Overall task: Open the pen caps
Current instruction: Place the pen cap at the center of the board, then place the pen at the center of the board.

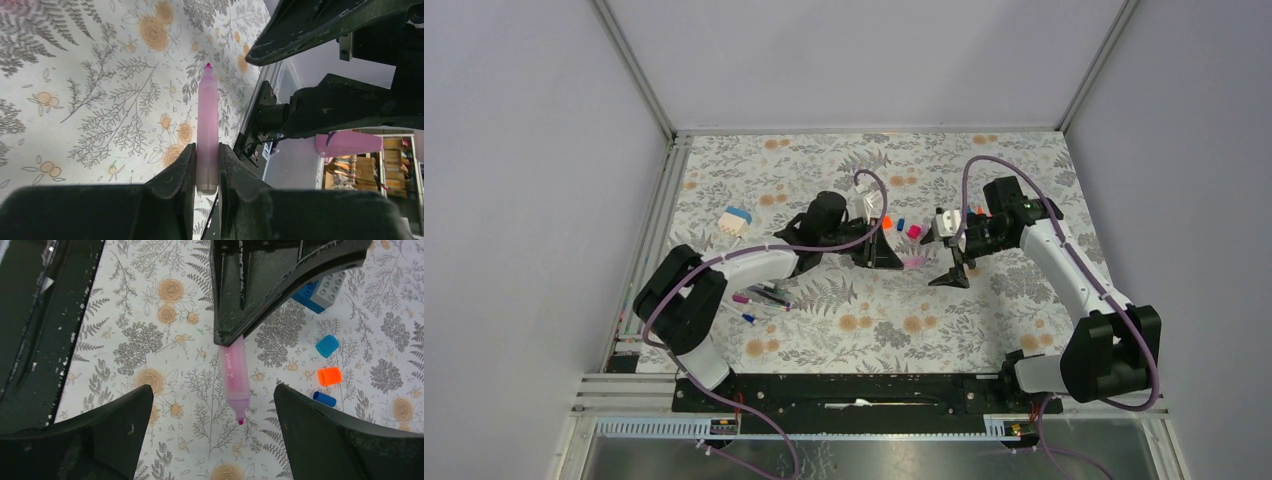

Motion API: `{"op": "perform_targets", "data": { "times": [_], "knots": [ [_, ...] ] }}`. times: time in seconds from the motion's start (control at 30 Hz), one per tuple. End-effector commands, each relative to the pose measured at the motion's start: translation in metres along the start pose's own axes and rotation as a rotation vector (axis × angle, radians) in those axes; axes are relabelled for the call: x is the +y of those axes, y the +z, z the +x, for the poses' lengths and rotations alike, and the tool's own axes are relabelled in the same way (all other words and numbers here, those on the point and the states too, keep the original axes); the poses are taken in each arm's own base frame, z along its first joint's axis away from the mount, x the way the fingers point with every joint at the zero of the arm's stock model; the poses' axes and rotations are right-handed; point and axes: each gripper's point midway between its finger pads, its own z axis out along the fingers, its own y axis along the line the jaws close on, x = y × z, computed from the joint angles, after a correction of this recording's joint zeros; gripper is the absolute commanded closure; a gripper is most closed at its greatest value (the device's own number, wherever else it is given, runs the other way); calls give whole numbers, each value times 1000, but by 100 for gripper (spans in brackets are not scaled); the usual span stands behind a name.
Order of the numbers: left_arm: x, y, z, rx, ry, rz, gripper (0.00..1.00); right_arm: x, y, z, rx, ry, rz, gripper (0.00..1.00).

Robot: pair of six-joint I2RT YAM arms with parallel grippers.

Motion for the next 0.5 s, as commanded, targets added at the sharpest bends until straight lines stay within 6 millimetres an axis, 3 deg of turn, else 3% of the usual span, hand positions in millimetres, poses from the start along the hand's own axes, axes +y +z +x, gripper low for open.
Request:
{"op": "perform_targets", "data": {
  "times": [0.0,0.27,0.47],
  "knots": [
    [-25,5,-9,25,23,94,100,-16,10,5,80,-93,-2,4],
    [-39,6,-11,39,-22,172,100,-27,21,37,250,-135,15,20],
    [-43,10,-9,59,-66,217,100,-23,33,32,252,-159,-24,36]
  ]
}}
